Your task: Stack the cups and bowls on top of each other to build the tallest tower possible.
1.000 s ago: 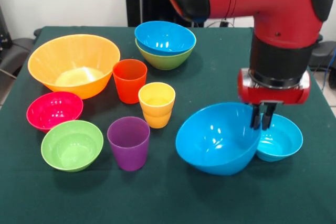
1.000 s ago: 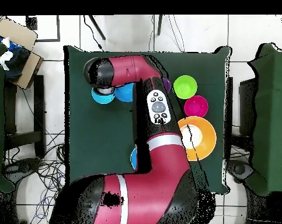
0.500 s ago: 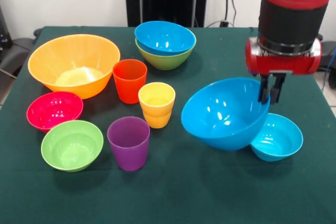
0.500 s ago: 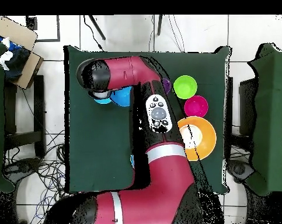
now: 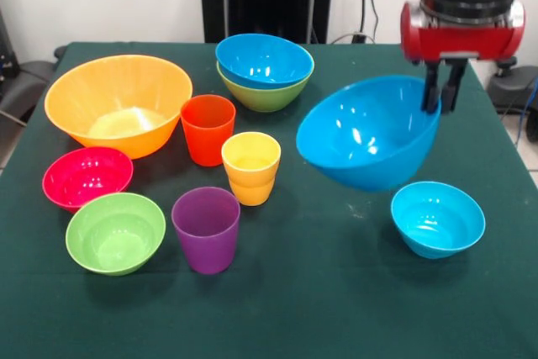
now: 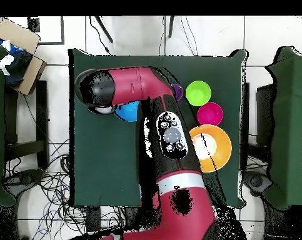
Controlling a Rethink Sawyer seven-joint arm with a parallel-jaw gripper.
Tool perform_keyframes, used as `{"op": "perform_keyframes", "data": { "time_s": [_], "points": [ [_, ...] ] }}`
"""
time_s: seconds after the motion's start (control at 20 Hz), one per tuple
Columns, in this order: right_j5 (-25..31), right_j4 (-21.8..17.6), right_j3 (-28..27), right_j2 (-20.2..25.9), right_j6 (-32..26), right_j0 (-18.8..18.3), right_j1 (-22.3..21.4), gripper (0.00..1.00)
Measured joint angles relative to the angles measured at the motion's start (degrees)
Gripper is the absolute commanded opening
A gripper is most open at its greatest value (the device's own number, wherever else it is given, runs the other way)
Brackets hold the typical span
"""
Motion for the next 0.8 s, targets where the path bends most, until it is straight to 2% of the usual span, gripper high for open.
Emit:
{"op": "perform_keyframes", "data": {
  "time_s": [0.3,0.75,0.8],
  "points": [
    [-0.01,1.89,5.7,-0.02,0.0,-1.63,-5.19,0.0],
    [-0.02,2.94,12.71,-0.02,0.0,-4.46,-10.16,0.0],
    [-0.02,3.22,14.8,-0.02,0.0,-5.27,-11.51,0.0]
  ]
}}
